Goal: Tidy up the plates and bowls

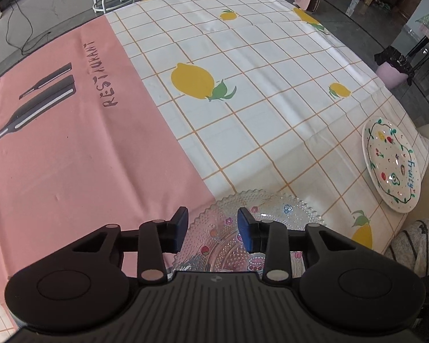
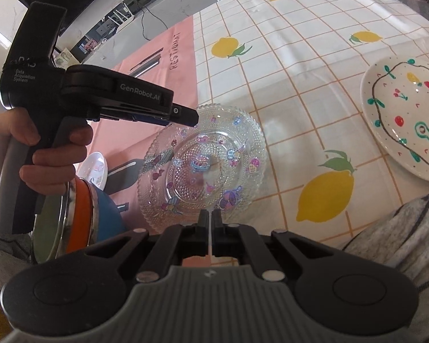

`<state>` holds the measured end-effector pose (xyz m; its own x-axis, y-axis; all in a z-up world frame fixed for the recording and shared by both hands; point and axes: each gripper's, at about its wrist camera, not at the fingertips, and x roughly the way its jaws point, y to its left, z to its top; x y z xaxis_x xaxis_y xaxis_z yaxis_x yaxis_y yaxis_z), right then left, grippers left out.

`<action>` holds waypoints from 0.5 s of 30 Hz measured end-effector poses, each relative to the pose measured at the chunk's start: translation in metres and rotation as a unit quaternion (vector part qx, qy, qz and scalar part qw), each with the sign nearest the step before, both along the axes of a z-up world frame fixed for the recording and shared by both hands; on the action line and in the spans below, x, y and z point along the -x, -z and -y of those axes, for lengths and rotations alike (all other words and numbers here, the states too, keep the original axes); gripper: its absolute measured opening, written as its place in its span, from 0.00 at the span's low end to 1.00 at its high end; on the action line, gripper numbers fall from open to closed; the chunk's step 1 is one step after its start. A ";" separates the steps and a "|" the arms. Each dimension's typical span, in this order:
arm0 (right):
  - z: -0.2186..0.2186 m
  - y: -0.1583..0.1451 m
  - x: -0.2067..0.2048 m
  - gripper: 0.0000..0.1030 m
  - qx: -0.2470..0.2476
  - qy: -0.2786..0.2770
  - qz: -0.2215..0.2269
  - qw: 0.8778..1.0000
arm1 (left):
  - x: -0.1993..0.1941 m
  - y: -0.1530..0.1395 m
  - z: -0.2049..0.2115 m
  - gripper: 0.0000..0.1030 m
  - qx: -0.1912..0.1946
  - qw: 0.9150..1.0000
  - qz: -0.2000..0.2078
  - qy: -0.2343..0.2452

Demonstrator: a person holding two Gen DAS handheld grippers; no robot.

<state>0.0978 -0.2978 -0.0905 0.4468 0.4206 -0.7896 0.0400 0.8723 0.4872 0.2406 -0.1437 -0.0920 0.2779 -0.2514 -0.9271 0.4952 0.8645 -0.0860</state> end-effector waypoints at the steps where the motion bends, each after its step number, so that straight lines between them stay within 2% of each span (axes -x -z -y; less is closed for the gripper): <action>1: 0.001 0.001 -0.001 0.00 -0.009 -0.002 -0.004 1.000 | 0.003 -0.001 0.001 0.41 -0.006 1.000 0.003 0.008; 3: 0.002 0.002 -0.001 0.00 -0.019 -0.007 -0.010 1.000 | 0.008 -0.004 0.002 0.43 -0.004 1.000 0.002 0.016; 6: -0.002 0.002 -0.001 0.00 -0.022 -0.021 -0.012 0.999 | 0.015 -0.002 0.004 0.43 0.034 0.997 -0.057 0.030; 7: -0.004 0.002 -0.001 0.00 -0.020 -0.024 -0.011 0.999 | 0.018 -0.001 0.006 0.43 0.035 0.997 -0.060 0.029; 10: -0.004 0.002 -0.001 0.00 -0.021 -0.026 -0.012 0.999 | 0.026 -0.006 0.011 0.43 0.006 0.999 -0.011 0.033; 12: -0.003 0.002 0.000 0.00 -0.025 -0.024 -0.013 0.999 | 0.023 -0.011 0.008 0.44 0.015 1.000 0.002 0.025; 14: -0.003 0.003 -0.001 0.00 -0.026 -0.023 -0.014 0.999 | 0.012 -0.016 0.003 0.55 0.025 1.000 0.012 0.000; 15: -0.003 0.003 -0.001 0.00 -0.027 -0.022 -0.015 0.999 | 0.007 -0.017 0.001 0.56 0.025 0.999 0.023 -0.016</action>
